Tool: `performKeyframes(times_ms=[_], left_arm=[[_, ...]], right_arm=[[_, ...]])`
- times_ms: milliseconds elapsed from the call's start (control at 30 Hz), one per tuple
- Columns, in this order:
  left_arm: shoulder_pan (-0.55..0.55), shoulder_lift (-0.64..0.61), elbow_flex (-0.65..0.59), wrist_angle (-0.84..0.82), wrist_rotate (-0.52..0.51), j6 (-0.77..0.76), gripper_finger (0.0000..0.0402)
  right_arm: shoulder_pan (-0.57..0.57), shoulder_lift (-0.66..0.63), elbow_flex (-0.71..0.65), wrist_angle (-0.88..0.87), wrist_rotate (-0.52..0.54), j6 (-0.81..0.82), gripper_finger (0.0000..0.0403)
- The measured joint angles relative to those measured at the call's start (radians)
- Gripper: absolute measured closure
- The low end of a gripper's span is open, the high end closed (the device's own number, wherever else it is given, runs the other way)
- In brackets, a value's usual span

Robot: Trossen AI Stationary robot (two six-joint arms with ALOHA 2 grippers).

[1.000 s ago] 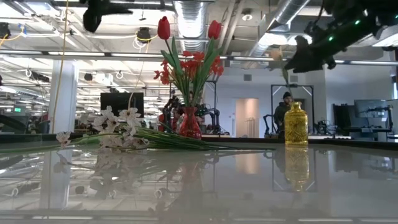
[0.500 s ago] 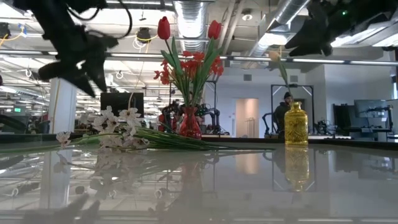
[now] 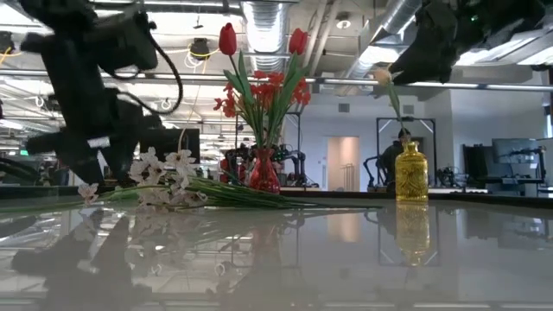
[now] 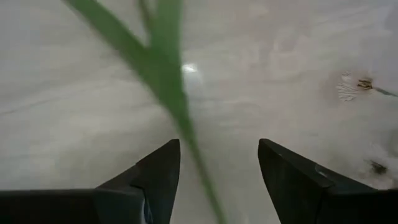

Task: Sort flowers into vase by color
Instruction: Put the white flower into the yellow vase

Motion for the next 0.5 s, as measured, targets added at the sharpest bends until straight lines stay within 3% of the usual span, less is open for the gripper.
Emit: performKeyframes(times_ms=[167,267,400,500], left_arm=[[-0.002,0.139,-0.005,0.044,-0.032,0.002,0.021],[-0.024,0.18,0.015,-0.034,-0.053,-0.006,0.0265],[-0.064,0.191,0.014,-0.073,-0.114,-0.01,0.0375],[-0.074,0.182,0.012,-0.09,-0.134,-0.047,0.0392]], right_arm=[[-0.001,0.042,0.0,-0.001,0.001,-0.001,0.0148],[0.0,0.05,0.0,0.0,0.001,0.0,0.0148],[0.0,0.048,0.0,0.004,0.001,0.0,0.0148],[0.0,0.037,0.0,0.008,0.001,-0.001,0.0148]])
